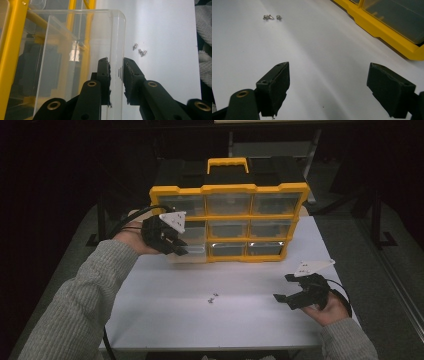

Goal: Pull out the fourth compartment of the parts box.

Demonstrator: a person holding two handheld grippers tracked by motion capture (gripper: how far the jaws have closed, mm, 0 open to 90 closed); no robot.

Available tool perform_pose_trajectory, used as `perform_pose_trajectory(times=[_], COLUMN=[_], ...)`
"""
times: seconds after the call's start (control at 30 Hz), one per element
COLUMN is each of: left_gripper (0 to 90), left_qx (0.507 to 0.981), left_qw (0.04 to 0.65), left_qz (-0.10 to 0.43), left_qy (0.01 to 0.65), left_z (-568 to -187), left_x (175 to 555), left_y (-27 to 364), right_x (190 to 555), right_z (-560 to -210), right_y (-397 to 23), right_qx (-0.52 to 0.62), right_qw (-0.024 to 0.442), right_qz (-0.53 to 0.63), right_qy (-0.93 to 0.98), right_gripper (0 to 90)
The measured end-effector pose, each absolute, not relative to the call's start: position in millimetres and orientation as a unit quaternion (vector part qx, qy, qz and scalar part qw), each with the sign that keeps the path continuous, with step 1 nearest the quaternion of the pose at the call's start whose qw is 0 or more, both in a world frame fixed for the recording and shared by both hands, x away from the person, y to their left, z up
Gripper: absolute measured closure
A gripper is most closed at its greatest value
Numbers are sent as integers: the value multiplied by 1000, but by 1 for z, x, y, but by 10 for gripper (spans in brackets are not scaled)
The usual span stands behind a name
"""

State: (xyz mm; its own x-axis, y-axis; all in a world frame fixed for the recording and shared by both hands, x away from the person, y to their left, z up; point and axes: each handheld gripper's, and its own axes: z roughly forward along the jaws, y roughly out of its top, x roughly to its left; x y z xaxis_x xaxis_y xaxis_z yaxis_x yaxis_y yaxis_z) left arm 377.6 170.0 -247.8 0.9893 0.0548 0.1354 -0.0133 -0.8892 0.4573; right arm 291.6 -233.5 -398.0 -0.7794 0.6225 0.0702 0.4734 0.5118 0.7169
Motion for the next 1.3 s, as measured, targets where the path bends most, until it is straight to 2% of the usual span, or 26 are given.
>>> perform_pose_trajectory(times=[0.27, 0.33, 0.53, 0.93, 1.3], left_gripper=[743, 693, 633, 576, 530], left_qx=[968, 966, 956, 934, 923], left_qw=[241, 249, 282, 342, 365], left_qz=[70, 71, 66, 64, 73], left_qy=[18, 26, 45, 77, 99], left_z=[-248, -246, -236, -232, -242], left_x=[377, 377, 373, 351, 325], left_y=[172, 174, 182, 199, 217], right_x=[292, 292, 293, 291, 293], right_z=[-398, -399, -399, -396, -392], right_y=[-233, -233, -234, -232, -229], right_qx=[317, 317, 317, 312, 302], right_qw=[96, 96, 96, 97, 86], right_qz=[378, 378, 380, 380, 382], right_qy=[864, 865, 864, 865, 869], right_gripper=[176, 176, 180, 202, 212])
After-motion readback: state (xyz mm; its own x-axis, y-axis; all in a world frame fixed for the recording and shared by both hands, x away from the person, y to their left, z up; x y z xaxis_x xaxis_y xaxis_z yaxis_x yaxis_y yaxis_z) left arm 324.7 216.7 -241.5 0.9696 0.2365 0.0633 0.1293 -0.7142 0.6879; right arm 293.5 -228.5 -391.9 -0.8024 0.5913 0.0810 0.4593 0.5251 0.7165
